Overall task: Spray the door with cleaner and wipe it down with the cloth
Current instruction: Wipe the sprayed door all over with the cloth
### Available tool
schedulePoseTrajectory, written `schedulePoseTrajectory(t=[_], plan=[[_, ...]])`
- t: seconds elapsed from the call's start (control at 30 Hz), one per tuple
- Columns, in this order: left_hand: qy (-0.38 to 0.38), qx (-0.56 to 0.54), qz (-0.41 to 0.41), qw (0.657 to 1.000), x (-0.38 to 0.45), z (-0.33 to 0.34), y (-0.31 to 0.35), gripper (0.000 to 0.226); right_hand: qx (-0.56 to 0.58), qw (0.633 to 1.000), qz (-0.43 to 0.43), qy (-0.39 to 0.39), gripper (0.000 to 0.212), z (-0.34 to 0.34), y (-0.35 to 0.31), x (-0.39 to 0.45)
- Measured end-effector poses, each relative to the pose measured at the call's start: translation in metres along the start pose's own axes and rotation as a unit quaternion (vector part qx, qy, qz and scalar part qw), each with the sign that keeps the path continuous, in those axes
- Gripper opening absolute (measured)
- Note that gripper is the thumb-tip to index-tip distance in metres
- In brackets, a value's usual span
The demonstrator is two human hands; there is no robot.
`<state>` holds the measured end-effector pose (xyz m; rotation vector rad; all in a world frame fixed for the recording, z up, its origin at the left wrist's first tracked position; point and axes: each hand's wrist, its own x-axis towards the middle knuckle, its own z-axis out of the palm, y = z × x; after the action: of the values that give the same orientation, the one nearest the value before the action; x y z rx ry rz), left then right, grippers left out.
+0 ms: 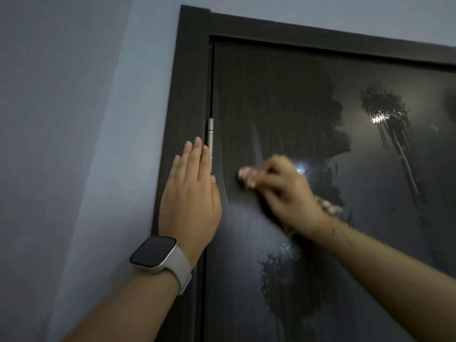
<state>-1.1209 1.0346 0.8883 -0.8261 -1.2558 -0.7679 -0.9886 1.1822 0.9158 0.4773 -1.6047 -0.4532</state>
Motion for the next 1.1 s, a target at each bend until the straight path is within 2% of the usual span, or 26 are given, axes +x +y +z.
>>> schedulePoseTrajectory(t=[0.17,0.23,0.33,0.43,0.5,0.57,0.63,0.73,0.83,0.9,1.0,1.1], plan=[[-0.014,0.028,0.001,0.999,-0.014,0.0,0.004,0.056,-0.064,0.974,0.161,0.144,0.013,-0.024,0.069,0.058],[-0.017,0.035,0.007,0.999,-0.017,-0.001,0.005,0.057,-0.068,0.97,0.169,0.158,0.014,-0.02,0.065,0.052],[-0.027,0.042,0.021,0.999,-0.022,-0.003,0.009,0.057,-0.072,0.987,0.105,0.1,0.014,-0.012,0.026,0.003],[-0.043,0.049,0.036,0.997,-0.03,-0.004,0.015,0.056,-0.021,0.998,0.051,0.03,0.022,-0.011,-0.015,-0.059],[-0.055,0.057,0.048,0.996,-0.035,-0.005,0.02,0.055,-0.001,0.999,0.034,-0.006,0.024,-0.016,-0.019,-0.075],[-0.062,0.059,0.054,0.995,-0.038,-0.004,0.021,0.053,-0.013,1.0,0.028,0.001,0.02,-0.023,-0.002,-0.066],[-0.059,0.053,0.051,0.995,-0.038,-0.005,0.021,0.053,-0.054,0.993,0.082,0.067,0.015,-0.032,0.03,-0.043],[-0.051,0.051,0.034,0.997,-0.038,-0.006,0.02,0.053,-0.069,0.95,0.242,0.183,0.012,-0.05,0.078,-0.01],[-0.047,0.043,0.027,0.998,-0.037,-0.006,0.021,0.053,-0.061,0.928,0.298,0.215,0.012,-0.051,0.084,-0.004],[-0.049,0.037,0.026,0.998,-0.038,-0.006,0.021,0.053,-0.093,0.949,0.234,0.191,0.011,-0.042,0.062,-0.021],[-0.054,0.033,0.023,0.998,-0.039,-0.006,0.021,0.053,-0.091,0.992,0.074,0.052,0.02,-0.035,0.018,-0.072],[-0.055,0.033,0.022,0.998,-0.038,-0.007,0.021,0.053,-0.09,0.993,-0.004,-0.07,0.027,-0.048,0.017,-0.091]])
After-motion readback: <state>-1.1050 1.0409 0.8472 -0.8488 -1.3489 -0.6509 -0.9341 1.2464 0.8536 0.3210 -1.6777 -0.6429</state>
